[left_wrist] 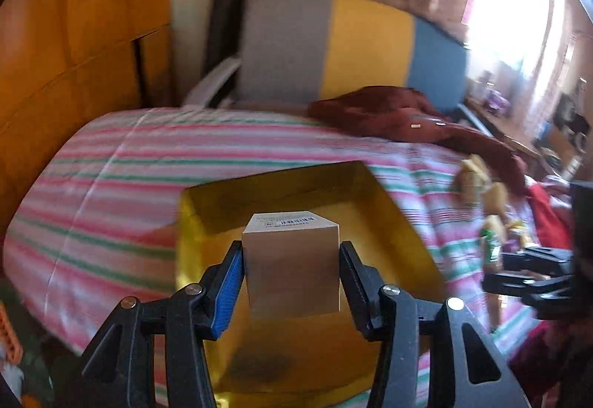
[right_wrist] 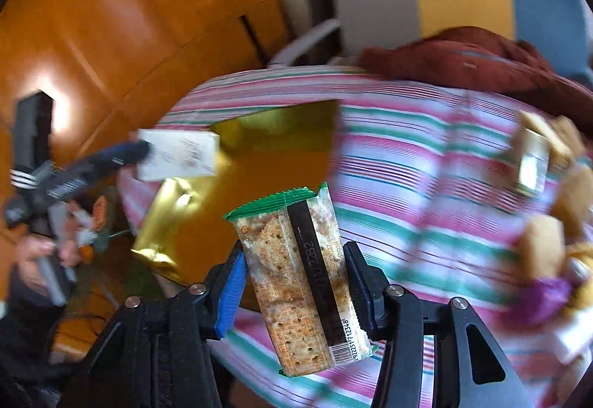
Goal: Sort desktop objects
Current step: 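Carry both items into the gold tray and open both grippers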
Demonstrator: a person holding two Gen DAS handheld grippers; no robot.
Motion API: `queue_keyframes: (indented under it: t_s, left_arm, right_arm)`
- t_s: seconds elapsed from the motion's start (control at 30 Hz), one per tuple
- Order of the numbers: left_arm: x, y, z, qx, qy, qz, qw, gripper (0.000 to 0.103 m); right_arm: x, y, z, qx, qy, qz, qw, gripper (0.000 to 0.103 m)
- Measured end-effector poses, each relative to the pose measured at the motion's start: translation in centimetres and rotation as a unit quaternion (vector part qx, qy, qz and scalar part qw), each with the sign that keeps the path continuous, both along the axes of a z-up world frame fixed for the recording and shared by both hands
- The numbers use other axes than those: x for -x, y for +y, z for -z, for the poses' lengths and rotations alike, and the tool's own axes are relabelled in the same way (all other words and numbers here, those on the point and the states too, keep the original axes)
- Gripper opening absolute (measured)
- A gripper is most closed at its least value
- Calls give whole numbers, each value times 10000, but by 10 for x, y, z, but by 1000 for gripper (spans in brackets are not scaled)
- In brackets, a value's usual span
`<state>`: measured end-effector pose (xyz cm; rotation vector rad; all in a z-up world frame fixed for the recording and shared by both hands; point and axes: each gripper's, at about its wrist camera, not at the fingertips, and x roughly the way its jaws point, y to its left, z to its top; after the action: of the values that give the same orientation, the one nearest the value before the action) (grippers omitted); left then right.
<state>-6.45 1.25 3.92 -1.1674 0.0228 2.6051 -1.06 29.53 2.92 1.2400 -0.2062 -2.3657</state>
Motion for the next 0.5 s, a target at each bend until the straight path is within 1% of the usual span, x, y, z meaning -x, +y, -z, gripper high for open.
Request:
queue_keyframes:
  t_s: [0.07,0.1,0.13,0.2,0.23,0.3,0.37,0.4,0.5]
  left_arm:
    - [2,-10,12,130,-88,-195,9997,51]
    - [2,-15,17,115,-154,-250,9995,52]
    - [3,-21,22,60,-238,-282,9993,52]
    - [2,-30,27,-17,-329,-348,9989,52]
    - [1,-34,29,-25,-330,-377,9987,52]
    - [-6,-42,31,-114,-317,-387,9987,54]
    - [-11,-48,29,-205,-270,-397,9986,55]
    - [-14,-50,28,-217,-237,-427,9986,55]
    - [-22,-57,24,-245,-101,-528,9983,55]
  right_arm:
    - [8,-25,-5,102,-45,-248,9996,51]
    - [13,-34,-5,157,-106,-323,9993,51]
    - [22,-49,-1,250,-272,-447,9983,52]
    - [34,-66,7,356,-486,-486,9970,52]
    - [43,-78,14,465,-660,-500,9955,52]
    - [51,-93,22,637,-851,-538,9929,55]
    - [58,-105,31,989,-1064,-539,9879,73]
    - [59,-110,32,1034,-1060,-537,9875,73]
    - [57,-126,33,856,-1017,-602,9893,73]
